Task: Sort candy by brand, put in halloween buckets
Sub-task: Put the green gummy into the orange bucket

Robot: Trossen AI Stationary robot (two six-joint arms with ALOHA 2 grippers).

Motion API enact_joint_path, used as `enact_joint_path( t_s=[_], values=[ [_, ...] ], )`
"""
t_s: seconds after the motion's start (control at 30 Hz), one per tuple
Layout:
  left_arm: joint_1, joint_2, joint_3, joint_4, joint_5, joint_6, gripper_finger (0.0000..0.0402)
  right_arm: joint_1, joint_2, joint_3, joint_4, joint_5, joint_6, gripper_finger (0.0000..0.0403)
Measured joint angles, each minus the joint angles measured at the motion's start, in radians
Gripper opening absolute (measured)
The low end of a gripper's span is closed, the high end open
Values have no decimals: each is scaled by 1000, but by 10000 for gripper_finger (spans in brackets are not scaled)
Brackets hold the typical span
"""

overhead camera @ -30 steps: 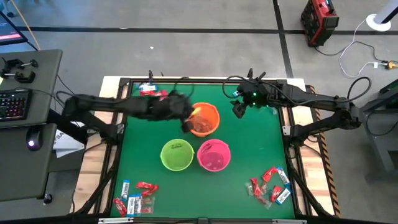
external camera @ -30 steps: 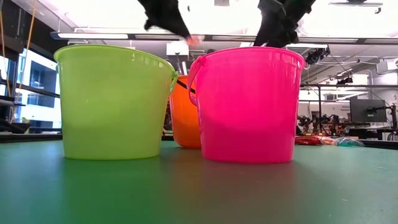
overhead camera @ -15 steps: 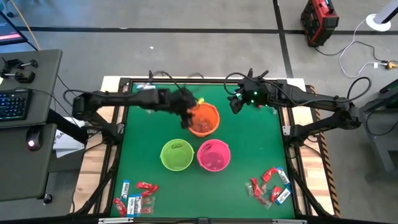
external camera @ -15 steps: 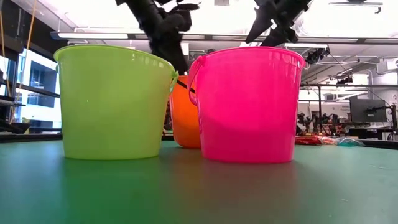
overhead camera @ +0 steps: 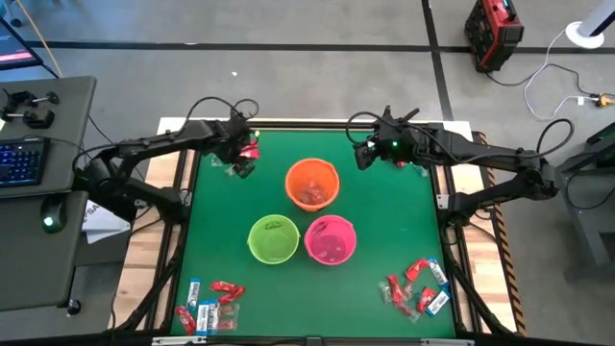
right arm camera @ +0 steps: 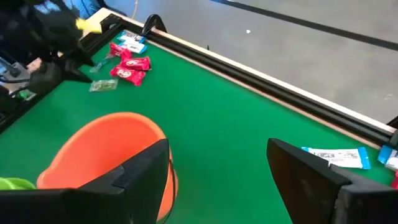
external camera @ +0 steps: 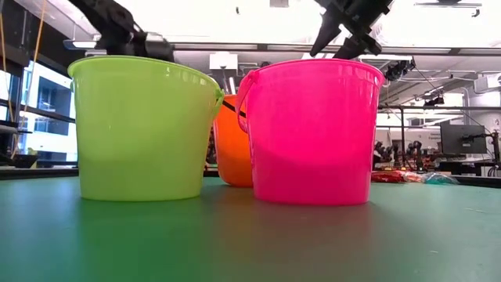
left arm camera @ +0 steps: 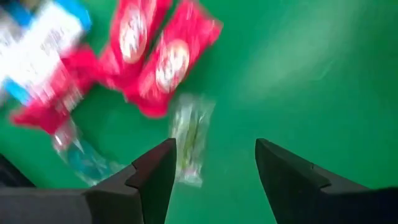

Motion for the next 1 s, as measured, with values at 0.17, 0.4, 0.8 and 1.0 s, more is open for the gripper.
enact_joint_path(
  t_s=[0.17,0.4,0.8,1.0],
  values=[
    [29,116,-13,16,-42,-45,208,0,0,0,0,11,0,264],
    [51,250,-11,19,-45,-105,207,0,0,0,-3,0,-10,264],
    [22,96,1,-42,30,-111,17,0,0,0,-17,-9,-70,264],
    [-42,-119,85,-14,149,-170,25,0,0,0,-21,-9,-101,264]
  ],
)
